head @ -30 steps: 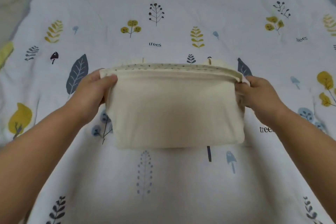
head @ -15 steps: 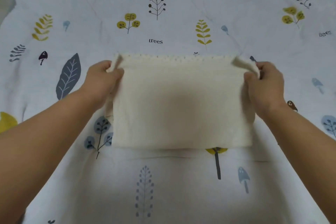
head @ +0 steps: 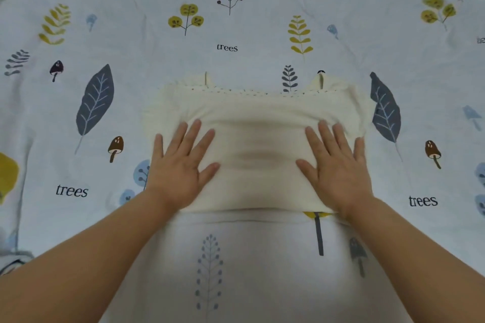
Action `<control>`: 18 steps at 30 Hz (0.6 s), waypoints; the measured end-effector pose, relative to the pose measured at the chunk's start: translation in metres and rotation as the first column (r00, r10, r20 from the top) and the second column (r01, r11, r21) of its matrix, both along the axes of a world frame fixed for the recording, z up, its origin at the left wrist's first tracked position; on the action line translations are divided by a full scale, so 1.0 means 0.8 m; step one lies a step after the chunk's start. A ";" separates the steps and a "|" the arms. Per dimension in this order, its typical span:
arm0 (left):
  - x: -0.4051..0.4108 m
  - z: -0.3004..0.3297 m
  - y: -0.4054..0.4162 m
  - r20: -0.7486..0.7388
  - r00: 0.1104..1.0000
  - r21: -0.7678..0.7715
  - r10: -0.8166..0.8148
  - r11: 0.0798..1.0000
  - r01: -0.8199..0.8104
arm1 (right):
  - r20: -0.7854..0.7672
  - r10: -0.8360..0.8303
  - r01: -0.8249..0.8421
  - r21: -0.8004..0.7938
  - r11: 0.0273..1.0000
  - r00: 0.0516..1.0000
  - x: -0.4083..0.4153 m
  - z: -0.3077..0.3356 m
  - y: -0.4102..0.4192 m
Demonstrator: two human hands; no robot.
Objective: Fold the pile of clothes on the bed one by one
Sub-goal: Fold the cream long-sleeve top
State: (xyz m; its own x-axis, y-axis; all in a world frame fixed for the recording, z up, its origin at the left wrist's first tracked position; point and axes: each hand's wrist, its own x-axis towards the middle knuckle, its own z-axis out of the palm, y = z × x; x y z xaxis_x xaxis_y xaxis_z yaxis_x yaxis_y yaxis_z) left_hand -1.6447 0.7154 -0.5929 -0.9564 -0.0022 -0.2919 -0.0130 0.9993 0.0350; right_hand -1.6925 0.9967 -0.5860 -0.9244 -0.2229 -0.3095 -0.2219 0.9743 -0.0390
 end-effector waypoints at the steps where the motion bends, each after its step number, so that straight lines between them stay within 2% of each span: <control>1: -0.002 0.001 -0.002 0.011 1.000 -0.025 0.015 1.000 -0.015 | 0.009 0.001 -0.001 0.000 1.000 1.000 -0.001 0.003 0.001; 4: 0.000 0.025 0.013 -0.042 0.999 -0.017 0.024 1.000 -0.024 | -0.055 -0.061 0.055 -0.103 0.993 0.997 0.007 0.021 -0.003; 6: 0.012 0.045 0.020 -0.150 0.984 0.082 -0.099 0.990 0.112 | -0.077 -0.146 0.125 -0.228 0.966 0.986 0.022 0.036 0.000; 8: 0.028 0.053 0.018 -0.181 0.931 0.079 -0.317 0.939 0.335 | -0.018 -0.027 0.022 -0.244 0.970 0.999 0.042 0.045 0.008; 10: 0.039 0.051 0.009 -0.085 0.894 0.051 -0.440 0.894 0.445 | 0.061 0.171 -0.165 -0.098 0.981 0.983 0.059 0.043 0.013; 12: 0.041 0.040 -0.003 0.031 0.905 0.051 -0.424 0.905 0.422 | 0.100 0.245 -0.250 0.034 0.968 0.964 0.063 0.036 0.014; 13: 0.040 0.037 -0.006 0.062 0.907 0.038 -0.416 0.909 0.415 | 0.088 0.243 -0.248 0.051 0.967 0.966 0.061 0.035 0.013; 18: 0.040 0.048 0.001 0.040 0.942 0.158 -0.335 0.932 0.325 | -0.014 0.175 -0.176 -0.020 0.984 0.984 0.053 0.047 0.002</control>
State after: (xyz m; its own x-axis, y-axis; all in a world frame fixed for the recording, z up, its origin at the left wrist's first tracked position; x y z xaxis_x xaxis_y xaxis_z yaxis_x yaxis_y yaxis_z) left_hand -1.6127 0.7165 -0.5549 -0.8749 0.3577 -0.3265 0.3090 0.9314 0.1924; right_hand -1.6499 0.9980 -0.5480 -0.8740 -0.3884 -0.2921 -0.3900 0.9192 -0.0554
